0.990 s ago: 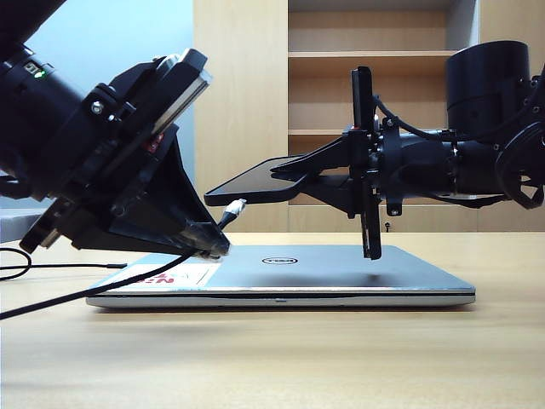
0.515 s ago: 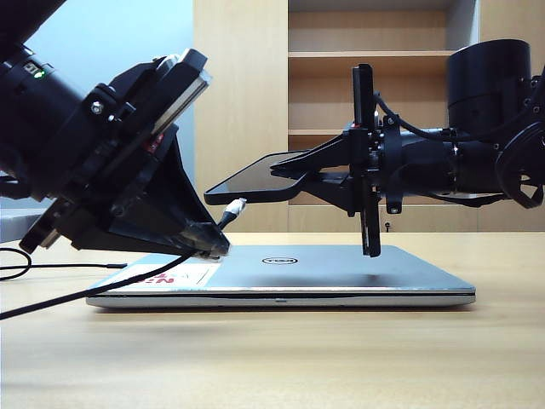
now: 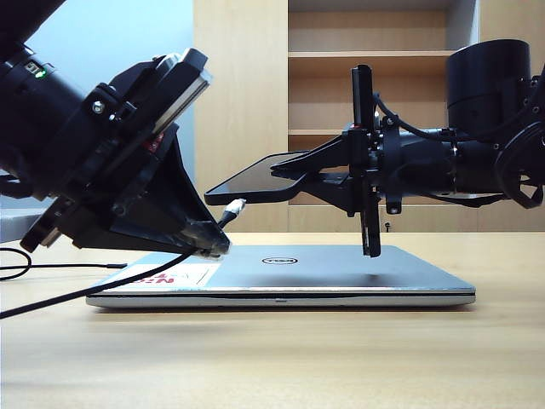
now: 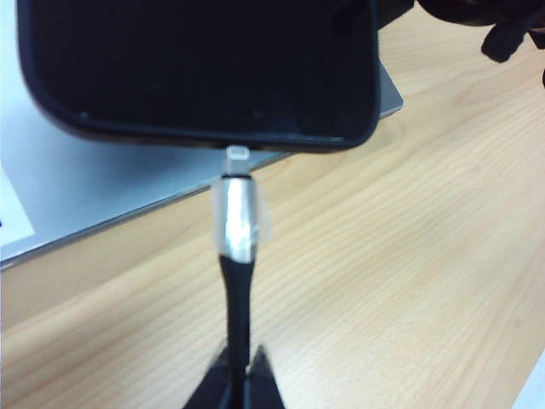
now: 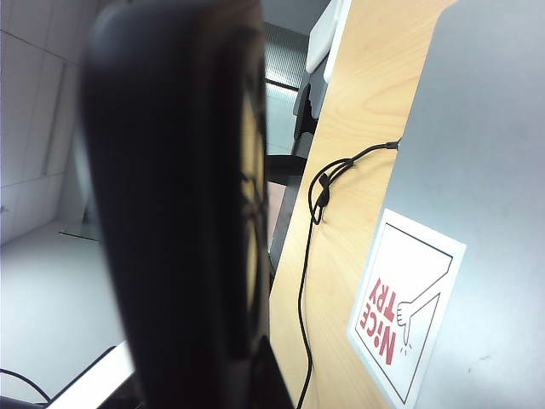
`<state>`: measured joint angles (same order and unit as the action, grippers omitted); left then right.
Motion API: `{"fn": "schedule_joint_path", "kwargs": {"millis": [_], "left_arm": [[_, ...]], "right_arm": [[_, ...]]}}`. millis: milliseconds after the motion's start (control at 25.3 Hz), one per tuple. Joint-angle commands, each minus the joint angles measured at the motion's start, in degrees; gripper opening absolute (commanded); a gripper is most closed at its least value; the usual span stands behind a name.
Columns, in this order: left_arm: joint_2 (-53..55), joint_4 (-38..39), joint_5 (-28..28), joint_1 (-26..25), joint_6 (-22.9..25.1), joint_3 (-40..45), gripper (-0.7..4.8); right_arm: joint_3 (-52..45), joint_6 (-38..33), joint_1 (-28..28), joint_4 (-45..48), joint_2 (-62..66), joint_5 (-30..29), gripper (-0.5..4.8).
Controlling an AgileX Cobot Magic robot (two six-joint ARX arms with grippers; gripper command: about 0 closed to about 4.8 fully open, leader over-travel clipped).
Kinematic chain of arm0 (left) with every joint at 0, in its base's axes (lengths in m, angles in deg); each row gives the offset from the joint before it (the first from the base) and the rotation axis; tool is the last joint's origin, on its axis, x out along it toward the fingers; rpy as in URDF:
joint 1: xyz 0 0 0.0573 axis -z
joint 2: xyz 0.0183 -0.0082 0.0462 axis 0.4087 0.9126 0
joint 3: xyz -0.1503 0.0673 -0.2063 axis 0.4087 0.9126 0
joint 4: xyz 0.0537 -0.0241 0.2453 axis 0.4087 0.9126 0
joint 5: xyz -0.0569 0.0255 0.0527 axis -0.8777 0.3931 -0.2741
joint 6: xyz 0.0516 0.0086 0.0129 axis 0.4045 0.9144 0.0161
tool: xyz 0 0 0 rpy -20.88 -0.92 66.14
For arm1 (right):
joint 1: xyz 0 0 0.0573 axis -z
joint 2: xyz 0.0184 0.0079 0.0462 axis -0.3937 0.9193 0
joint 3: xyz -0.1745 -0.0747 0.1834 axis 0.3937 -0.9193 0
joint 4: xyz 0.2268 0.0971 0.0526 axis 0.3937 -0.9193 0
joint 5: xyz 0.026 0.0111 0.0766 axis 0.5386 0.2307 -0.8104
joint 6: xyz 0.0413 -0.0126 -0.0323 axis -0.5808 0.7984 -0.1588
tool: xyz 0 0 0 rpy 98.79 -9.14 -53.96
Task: Pick up the charging cable and the phone, plug the charging cable into the charging port on the phone, and finally place them back on the table.
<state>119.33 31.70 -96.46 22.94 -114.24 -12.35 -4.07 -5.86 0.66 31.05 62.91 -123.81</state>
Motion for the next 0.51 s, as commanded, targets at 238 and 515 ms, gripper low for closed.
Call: {"fn": "schedule_joint_path", "kwargs": {"millis": [238, 515], "left_arm": [[-0.2, -1.1, 0.1, 0.0, 0.1, -0.2, -0.08], [-0.2, -1.1, 0.1, 0.0, 0.0, -0.2, -0.08]], "right_arm": [[0.3, 2.0, -0.1, 2.4, -0.5, -2.0, -0.05], [0.3, 4.2, -0.1, 2.5, -0.5, -1.8, -0.05]]}}
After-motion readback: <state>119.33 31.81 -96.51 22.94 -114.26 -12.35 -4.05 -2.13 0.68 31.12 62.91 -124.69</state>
